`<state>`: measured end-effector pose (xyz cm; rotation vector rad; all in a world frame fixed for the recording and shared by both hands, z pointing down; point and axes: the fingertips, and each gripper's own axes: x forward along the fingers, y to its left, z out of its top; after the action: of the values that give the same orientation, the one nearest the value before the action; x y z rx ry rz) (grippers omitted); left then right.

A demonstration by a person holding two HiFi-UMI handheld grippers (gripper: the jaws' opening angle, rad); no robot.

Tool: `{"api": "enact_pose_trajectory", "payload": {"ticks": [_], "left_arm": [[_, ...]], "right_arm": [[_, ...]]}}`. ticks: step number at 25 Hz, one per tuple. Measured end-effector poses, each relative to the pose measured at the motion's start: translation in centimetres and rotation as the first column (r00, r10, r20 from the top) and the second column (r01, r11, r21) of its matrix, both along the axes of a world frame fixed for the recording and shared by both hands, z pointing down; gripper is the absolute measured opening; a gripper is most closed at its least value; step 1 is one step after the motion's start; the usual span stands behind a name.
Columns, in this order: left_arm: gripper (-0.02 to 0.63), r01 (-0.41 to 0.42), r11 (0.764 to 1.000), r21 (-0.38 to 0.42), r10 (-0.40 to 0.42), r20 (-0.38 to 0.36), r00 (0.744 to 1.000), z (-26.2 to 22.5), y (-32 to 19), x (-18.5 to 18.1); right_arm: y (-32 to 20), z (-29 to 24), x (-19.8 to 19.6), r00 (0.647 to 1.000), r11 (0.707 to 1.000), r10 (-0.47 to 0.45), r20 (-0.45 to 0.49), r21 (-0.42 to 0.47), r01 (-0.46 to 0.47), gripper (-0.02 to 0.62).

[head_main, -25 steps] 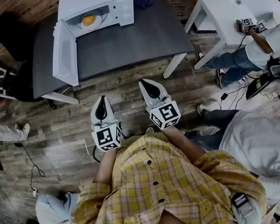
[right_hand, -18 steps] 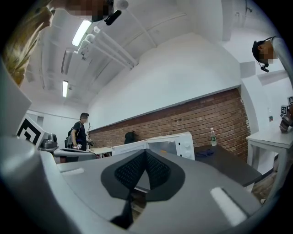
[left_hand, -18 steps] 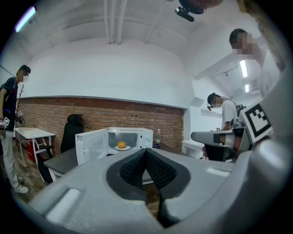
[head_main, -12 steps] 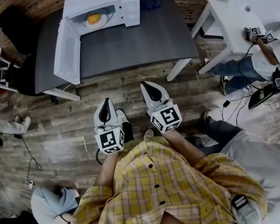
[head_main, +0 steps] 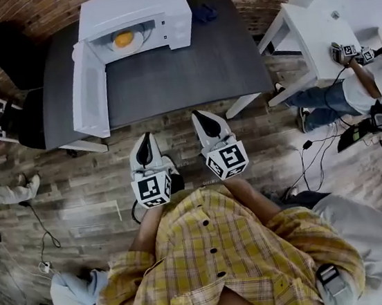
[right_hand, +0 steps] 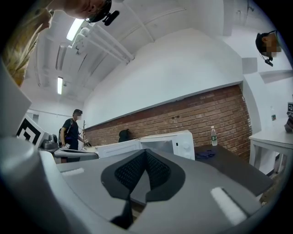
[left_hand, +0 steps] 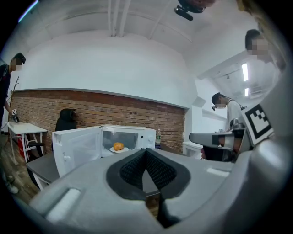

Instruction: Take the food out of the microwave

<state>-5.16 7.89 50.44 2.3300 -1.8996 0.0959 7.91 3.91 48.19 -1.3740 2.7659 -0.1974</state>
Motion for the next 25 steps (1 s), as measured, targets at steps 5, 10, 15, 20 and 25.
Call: {"api": "enact_pose_trajectory", "payload": {"ticks": [5,10,15,20,25], "left_arm": [[-0.003,-0.033,0.999,-0.004,0.033,-0.006,0.999,-0.2,-5.0,-1.3],[-0.002,-0.054,0.998,-0.012,0.054,-0.014,0.998,-0.5,-9.0,-3.1],[-0.002,-0.081,0.996,-0.02,0.081,-0.027,0.996,-0.6,-12.5,-4.8],[-0.003,-0.113,0.993,-0.025,0.113,-0.031,0.993,-0.4,-15.1,-6.2],[-0.003,-0.132,0.991,-0.028,0.131,-0.044,0.99,-0.2,-17.1,-7.8]], "right_arm": [[-4.5,-0.2,-1.5,1.0,1.0,0.028,-0.001,-0.007,-0.028,-0.003],[-8.2,-0.8,-3.2,0.999,0.999,0.047,-0.011,-0.012,-0.047,-0.003],[-11.3,-1.0,-4.8,0.997,0.997,0.075,-0.012,-0.018,-0.075,-0.003],[-13.8,-0.9,-6.5,0.995,0.995,0.1,-0.018,-0.023,-0.1,-0.003],[-15.7,-0.9,-8.2,0.992,0.992,0.12,-0.028,-0.025,-0.121,-0.003]]}}
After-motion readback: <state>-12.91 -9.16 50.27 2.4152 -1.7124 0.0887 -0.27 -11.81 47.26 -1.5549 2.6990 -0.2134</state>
